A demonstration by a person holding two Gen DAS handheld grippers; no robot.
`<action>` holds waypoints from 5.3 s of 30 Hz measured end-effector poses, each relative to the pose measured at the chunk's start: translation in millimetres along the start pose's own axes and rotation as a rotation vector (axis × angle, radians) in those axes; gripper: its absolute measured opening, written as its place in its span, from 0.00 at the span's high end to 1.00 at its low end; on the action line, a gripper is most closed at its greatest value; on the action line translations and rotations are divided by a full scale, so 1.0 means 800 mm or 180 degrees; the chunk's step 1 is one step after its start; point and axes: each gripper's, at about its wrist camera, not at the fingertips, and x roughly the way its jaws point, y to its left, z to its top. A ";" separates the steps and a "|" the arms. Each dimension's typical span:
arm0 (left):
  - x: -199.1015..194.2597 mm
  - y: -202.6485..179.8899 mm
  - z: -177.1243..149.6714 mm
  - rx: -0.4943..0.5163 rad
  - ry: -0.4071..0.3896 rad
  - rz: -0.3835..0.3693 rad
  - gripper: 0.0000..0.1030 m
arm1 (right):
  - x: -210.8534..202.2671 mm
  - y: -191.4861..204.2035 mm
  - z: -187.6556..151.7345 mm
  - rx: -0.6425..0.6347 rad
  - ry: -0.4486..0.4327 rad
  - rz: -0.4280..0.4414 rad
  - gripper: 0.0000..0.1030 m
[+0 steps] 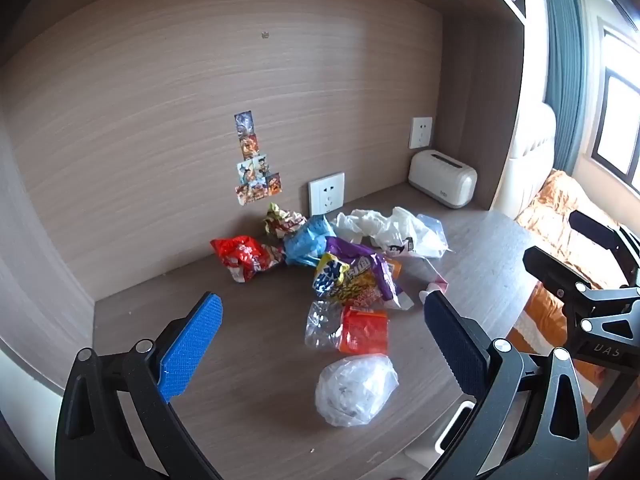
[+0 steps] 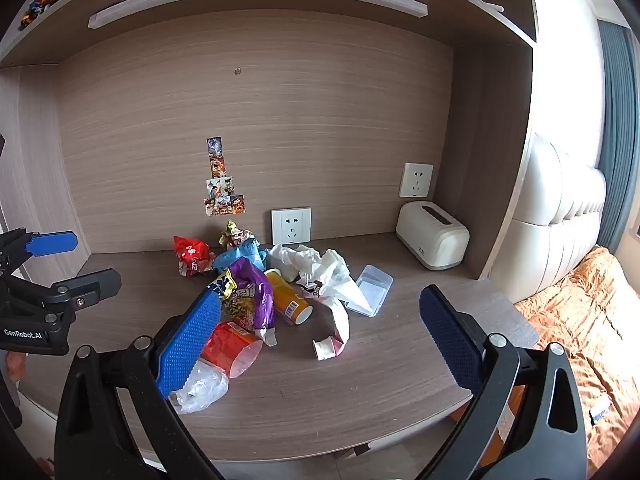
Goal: Collect trash
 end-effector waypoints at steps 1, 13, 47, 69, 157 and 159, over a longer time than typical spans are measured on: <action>0.000 0.000 0.000 0.0010 0.0003 0.0003 0.04 | -0.001 0.000 0.000 0.0014 -0.0024 0.0003 0.04; -0.001 0.004 -0.001 -0.0003 0.0020 -0.0012 0.04 | -0.004 0.001 -0.003 0.0008 -0.0004 0.0012 0.04; -0.009 0.003 -0.008 -0.0042 0.0018 -0.0021 0.04 | -0.008 0.009 0.002 -0.0018 -0.0039 0.0004 0.04; -0.006 0.004 -0.011 -0.0050 0.0017 0.0001 0.04 | -0.008 0.006 0.002 -0.0008 -0.0029 -0.0001 0.04; 0.098 -0.265 -0.094 0.1717 0.0608 -0.2136 0.66 | -0.037 -0.158 -0.108 0.1134 0.0655 -0.0554 0.83; 0.100 -0.296 -0.111 0.1857 0.0654 -0.2303 0.66 | -0.050 -0.177 -0.134 0.1231 0.0758 -0.0732 0.83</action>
